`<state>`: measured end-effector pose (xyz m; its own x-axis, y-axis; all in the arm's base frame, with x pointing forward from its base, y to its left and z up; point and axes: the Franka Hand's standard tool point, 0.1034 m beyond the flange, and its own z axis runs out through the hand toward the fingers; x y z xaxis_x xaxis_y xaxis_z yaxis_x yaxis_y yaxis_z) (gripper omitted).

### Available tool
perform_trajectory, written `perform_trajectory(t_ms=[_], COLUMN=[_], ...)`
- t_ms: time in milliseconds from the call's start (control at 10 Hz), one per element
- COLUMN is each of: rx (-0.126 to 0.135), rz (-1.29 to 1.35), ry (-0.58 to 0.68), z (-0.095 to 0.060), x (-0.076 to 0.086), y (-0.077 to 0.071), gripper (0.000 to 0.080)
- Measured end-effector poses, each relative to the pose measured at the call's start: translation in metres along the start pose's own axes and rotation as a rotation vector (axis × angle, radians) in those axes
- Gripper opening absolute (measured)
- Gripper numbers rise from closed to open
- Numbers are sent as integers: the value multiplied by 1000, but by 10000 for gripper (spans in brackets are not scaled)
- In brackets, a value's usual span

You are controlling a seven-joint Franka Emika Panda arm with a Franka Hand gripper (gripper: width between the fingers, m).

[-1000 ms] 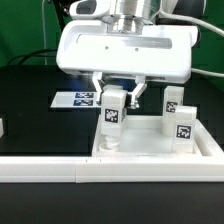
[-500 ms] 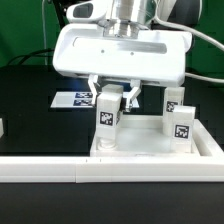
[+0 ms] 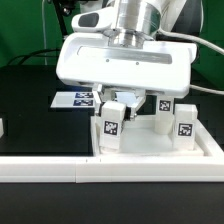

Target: Assemble square table

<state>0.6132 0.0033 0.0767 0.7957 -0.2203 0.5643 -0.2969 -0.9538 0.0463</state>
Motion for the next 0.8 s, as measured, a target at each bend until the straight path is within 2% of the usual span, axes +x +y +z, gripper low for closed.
perform_trajectory(t_ms=[100,200,300,400,500,600,800], rx=[0,0,0,0,0,0,0], rz=[-4,-6,-9,-12,-17,-19,-25], ry=[0,0,0,0,0,0,0], z=[0,0,0,0,0,0,0], x=[0,0,0,0,0,0,0], y=[0,0,0,0,0,0,0], gripper=[291,389,541,541,620,642,648])
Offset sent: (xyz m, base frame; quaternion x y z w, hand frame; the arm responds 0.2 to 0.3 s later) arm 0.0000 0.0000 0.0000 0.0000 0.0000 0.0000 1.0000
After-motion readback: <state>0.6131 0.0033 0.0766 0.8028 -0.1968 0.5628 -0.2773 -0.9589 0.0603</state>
